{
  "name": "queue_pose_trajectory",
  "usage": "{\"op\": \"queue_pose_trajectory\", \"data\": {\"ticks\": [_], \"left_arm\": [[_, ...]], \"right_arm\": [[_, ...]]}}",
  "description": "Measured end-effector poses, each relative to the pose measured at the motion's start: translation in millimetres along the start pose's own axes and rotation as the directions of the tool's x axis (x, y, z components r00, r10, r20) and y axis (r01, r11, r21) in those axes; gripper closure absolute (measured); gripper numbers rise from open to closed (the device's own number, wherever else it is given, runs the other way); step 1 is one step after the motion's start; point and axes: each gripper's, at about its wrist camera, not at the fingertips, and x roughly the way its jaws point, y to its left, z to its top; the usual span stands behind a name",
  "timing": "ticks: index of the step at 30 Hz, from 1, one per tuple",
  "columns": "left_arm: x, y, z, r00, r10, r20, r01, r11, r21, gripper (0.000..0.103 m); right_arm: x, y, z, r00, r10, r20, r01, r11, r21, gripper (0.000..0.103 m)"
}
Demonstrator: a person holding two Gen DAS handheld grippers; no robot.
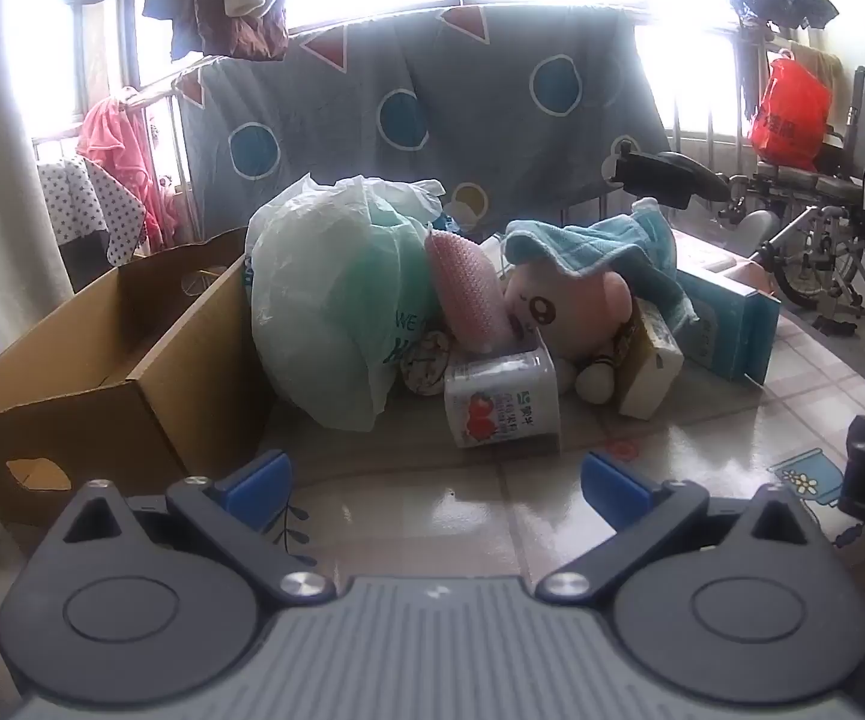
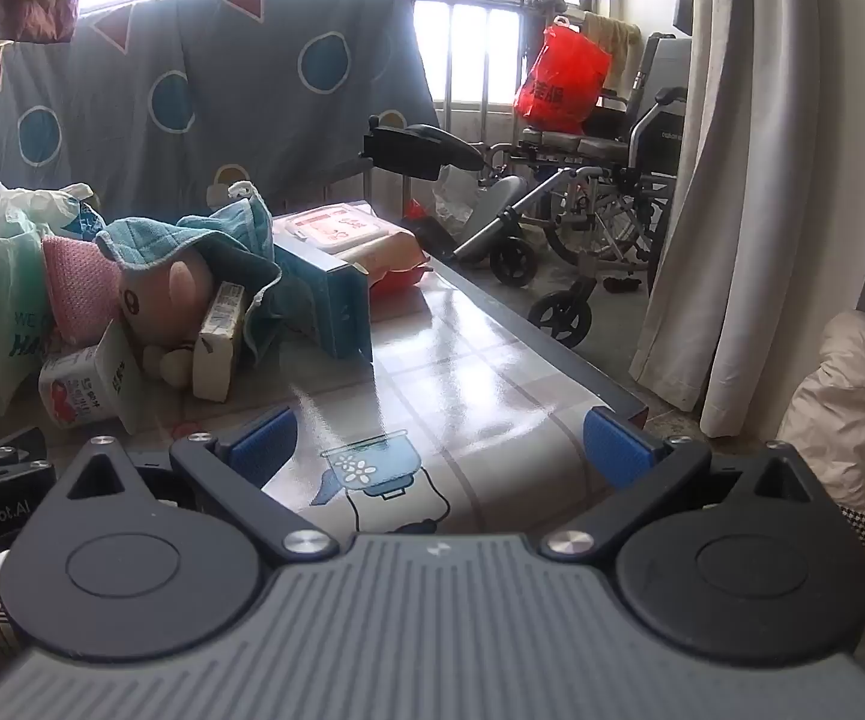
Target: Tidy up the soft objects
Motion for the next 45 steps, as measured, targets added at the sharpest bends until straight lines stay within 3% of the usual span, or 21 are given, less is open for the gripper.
{"op": "queue_pose_trajectory", "data": {"ticks": [9, 45], "left_arm": [[0.8, 7.5, -0.1, 0.998, -0.057, -0.021, 0.057, 0.998, -0.006, 0.000], [2.5, 2.8, -0.4, 0.999, -0.025, -0.020, 0.025, 1.000, -0.014, 0.000]], "right_arm": [[-0.7, 0.5, 0.1, 1.000, 0.006, 0.006, -0.006, 1.000, 0.002, 0.001], [1.2, 0.8, 0.0, 1.000, 0.011, -0.002, -0.011, 1.000, 0.003, 0.001]]}}
